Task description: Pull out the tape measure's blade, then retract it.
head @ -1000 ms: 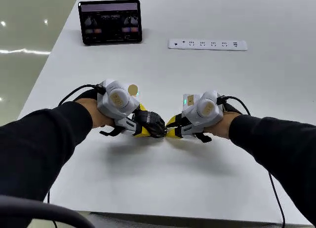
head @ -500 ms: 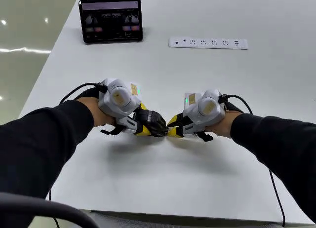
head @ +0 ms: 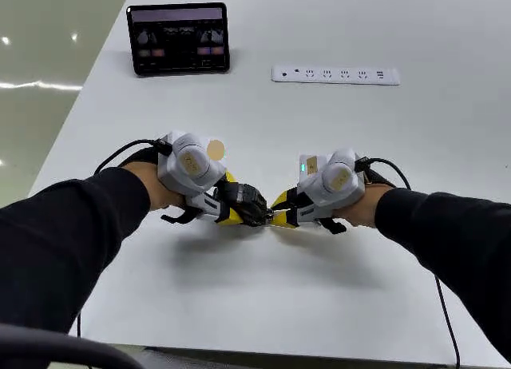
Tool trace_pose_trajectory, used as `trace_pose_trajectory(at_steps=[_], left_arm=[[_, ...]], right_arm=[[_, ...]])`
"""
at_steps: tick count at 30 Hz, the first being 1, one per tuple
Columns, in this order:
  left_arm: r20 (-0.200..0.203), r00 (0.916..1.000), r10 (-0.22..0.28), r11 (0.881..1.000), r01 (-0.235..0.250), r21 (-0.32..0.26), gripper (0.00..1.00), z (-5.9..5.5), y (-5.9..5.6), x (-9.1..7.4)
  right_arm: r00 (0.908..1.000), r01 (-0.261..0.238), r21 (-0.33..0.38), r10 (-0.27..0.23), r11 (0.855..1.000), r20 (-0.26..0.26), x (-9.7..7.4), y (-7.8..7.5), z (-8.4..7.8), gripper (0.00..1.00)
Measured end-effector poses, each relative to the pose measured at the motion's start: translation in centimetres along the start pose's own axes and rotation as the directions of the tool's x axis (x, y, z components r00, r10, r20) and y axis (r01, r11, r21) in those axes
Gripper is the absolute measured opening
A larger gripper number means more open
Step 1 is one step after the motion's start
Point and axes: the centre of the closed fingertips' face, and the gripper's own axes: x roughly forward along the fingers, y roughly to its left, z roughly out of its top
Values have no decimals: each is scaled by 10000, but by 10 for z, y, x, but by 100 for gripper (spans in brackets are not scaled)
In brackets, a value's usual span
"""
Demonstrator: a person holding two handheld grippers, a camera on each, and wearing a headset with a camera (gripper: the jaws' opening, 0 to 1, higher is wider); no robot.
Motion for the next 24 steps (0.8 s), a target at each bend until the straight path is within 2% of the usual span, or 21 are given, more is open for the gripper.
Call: trace_pose_trajectory(at_steps=[6, 13, 21, 24], left_arm=[[54, 10000, 62, 10000, -62, -28, 32, -1, 2, 2], [36, 10000, 61, 10000, -61, -61, 32, -1, 2, 2], [29, 10000, 58, 10000, -57, -72, 32, -1, 2, 1], [22, 10000, 80, 9999, -80, -114, 32, -2, 3, 1]], right_arm=[[10000, 43, 213, -43, 9998, -19, -1, 0, -3, 7], [9992, 265, 157, -260, 9995, -295, 2, -1, -1, 10], [9997, 198, 156, -197, 9997, -108, 10, -2, 9, 12], [9999, 107, 122, -106, 9999, -110, 7, -4, 6, 11]])
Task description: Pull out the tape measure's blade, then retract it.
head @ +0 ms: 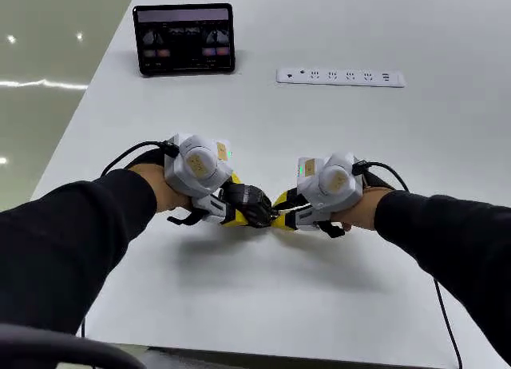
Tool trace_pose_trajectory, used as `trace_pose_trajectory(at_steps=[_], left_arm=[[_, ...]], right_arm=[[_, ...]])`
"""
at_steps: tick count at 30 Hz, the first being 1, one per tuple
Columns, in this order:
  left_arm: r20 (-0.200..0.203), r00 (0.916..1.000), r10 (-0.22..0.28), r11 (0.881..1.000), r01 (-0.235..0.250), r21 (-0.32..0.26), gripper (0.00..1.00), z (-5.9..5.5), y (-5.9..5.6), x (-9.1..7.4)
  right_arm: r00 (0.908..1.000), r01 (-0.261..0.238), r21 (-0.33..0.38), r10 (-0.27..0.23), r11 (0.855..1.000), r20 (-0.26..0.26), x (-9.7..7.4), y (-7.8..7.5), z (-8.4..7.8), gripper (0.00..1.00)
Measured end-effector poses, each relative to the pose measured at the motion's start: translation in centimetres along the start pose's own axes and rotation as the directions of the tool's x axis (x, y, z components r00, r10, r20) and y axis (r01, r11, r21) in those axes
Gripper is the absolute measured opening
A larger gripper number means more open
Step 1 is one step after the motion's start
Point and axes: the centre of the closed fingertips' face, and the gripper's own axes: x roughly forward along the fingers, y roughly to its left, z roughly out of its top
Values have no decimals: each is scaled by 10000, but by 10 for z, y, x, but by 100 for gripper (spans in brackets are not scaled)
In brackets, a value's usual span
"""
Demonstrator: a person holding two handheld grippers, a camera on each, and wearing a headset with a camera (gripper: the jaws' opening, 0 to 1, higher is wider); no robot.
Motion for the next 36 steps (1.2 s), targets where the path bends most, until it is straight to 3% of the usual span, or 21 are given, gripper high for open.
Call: trace_pose_trajectory(at_steps=[19, 23, 29, 31, 32, 34, 36], left_arm=[[18, 10000, 21, 9999, -21, -140, 32, 2, -3, -2], [17, 10000, 36, 9999, -36, -148, 32, 2, -3, -2], [80, 9999, 69, 9998, -67, -191, 32, 3, -4, -1], [82, 9999, 78, 9998, -76, -202, 32, 3, -4, -1], [67, 10000, 60, 9998, -59, -178, 32, 3, -4, -1], [44, 10000, 71, 9998, -70, -181, 32, 3, -3, -1], [71, 10000, 48, 9998, -47, -197, 32, 3, -3, -1]], right_arm=[[9989, 95, -20, -95, 10000, -455, -12, -1, -12, 9], [9990, 187, -39, -188, 9998, -408, -9, -1, -10, 11], [9999, 84, 491, -79, 9988, -96, -5, -1, -10, 14], [9997, 230, 220, -230, 9995, -31, 2, -1, -7, 14], [9986, 463, -56, -461, 9989, 264, 5, -6, 0, 12], [9997, 226, 429, -227, 9988, 1, 2, -6, -5, 11], [9998, 187, 311, -188, 9993, 36, 0, -4, -6, 10]])
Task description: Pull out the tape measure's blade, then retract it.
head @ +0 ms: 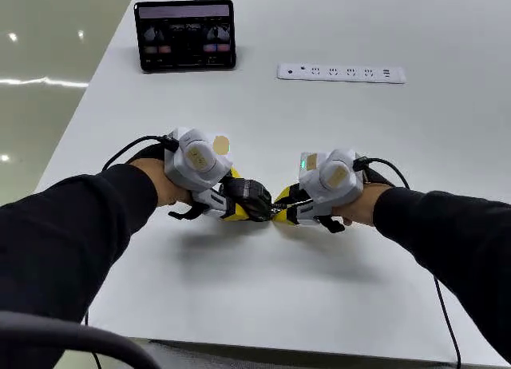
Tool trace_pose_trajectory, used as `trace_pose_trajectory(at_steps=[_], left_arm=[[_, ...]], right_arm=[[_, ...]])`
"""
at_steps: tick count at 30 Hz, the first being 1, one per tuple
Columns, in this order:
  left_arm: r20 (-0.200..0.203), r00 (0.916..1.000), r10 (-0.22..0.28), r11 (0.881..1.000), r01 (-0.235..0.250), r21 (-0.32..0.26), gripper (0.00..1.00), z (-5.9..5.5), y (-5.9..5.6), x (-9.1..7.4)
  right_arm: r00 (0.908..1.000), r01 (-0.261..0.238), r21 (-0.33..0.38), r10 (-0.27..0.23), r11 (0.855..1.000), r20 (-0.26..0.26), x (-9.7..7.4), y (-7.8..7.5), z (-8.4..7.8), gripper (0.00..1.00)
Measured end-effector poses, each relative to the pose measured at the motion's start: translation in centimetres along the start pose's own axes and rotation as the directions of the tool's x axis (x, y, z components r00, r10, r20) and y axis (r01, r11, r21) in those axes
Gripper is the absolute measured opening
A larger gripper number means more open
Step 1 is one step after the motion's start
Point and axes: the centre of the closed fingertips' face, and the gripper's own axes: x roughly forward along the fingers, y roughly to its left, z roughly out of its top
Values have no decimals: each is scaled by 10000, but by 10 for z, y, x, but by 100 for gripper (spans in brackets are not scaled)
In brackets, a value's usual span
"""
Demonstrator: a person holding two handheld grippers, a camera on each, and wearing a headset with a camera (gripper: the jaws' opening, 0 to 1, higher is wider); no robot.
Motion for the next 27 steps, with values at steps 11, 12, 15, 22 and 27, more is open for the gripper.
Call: trace_pose_trajectory(at_steps=[11, 12, 15, 22, 27], left_arm=[[49, 10000, -44, 10000, 44, -3, 32, -1, 1, 1], [48, 10000, -47, 10000, 47, -9, 32, -1, 1, 1], [26, 10000, -38, 10000, 38, 1, 32, -2, 3, 1], [47, 10000, -19, 10000, 19, 13, 32, -2, 4, 2], [74, 10000, -48, 10000, 48, 52, 32, -1, 3, 1]], right_arm=[[9999, -60, -44, 59, 10000, -157, -3, 2, -6, 10], [9998, -61, -25, 61, 10000, -171, -4, 2, -6, 10], [9997, -74, -25, 73, 10000, -220, -5, 3, -9, 10], [9995, -33, -68, 30, 10000, -324, -9, 2, -14, 10], [9992, -17, -29, 16, 10000, -411, -13, 2, -17, 10]])
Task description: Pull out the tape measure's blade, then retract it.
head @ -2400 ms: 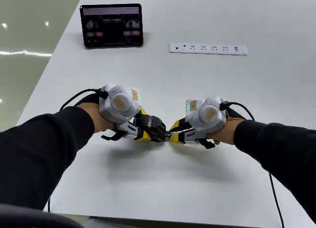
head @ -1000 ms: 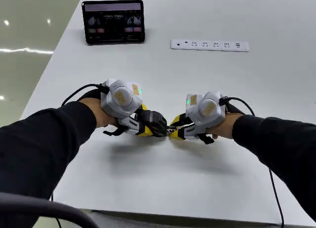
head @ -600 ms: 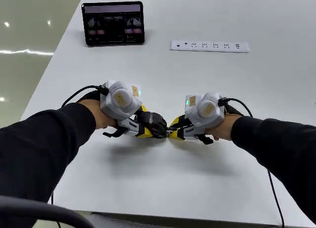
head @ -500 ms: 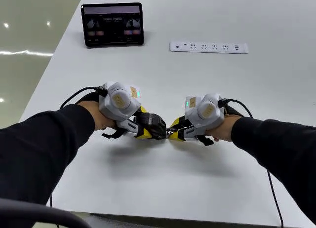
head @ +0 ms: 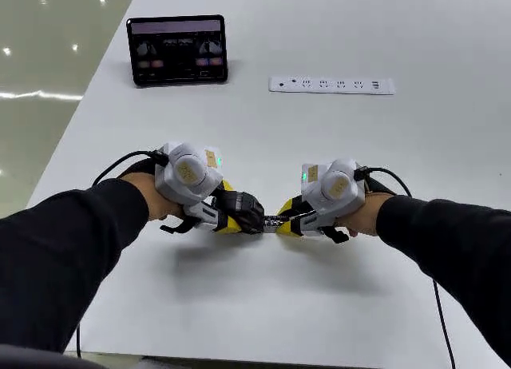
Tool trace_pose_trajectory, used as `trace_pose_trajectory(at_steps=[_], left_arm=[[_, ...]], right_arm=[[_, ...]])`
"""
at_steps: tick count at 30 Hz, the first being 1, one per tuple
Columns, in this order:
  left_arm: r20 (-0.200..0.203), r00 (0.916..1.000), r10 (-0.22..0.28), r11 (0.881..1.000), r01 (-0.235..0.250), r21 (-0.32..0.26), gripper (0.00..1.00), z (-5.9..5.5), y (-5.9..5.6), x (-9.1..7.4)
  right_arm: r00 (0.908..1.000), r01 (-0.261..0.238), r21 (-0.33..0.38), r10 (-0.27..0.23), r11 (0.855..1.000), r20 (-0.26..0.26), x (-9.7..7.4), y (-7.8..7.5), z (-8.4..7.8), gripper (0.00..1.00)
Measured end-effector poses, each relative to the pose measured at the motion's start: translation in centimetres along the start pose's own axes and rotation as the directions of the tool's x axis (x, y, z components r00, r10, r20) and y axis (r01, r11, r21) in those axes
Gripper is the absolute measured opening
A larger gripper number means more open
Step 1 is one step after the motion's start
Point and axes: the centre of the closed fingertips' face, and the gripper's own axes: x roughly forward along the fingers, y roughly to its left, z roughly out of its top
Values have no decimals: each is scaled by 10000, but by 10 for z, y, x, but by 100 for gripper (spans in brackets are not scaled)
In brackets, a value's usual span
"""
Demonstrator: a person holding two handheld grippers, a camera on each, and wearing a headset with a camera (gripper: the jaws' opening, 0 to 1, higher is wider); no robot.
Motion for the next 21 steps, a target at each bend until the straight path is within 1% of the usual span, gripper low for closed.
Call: trace_pose_trajectory(at_steps=[10, 19, 21], left_arm=[[33, 10000, -40, 10000, 40, 38, 32, 0, -1, 0], [21, 10000, -58, 10000, 58, -32, 32, 1, -1, 0], [29, 10000, -92, 10000, 92, 35, 32, 1, -1, 0]], right_arm=[[10000, -15, 80, 15, 10000, -42, -6, 1, -4, 10], [9999, 72, 62, -71, 10000, -150, -11, 0, -9, 10], [9999, 52, 92, -51, 9999, -157, -12, -1, -10, 10]])
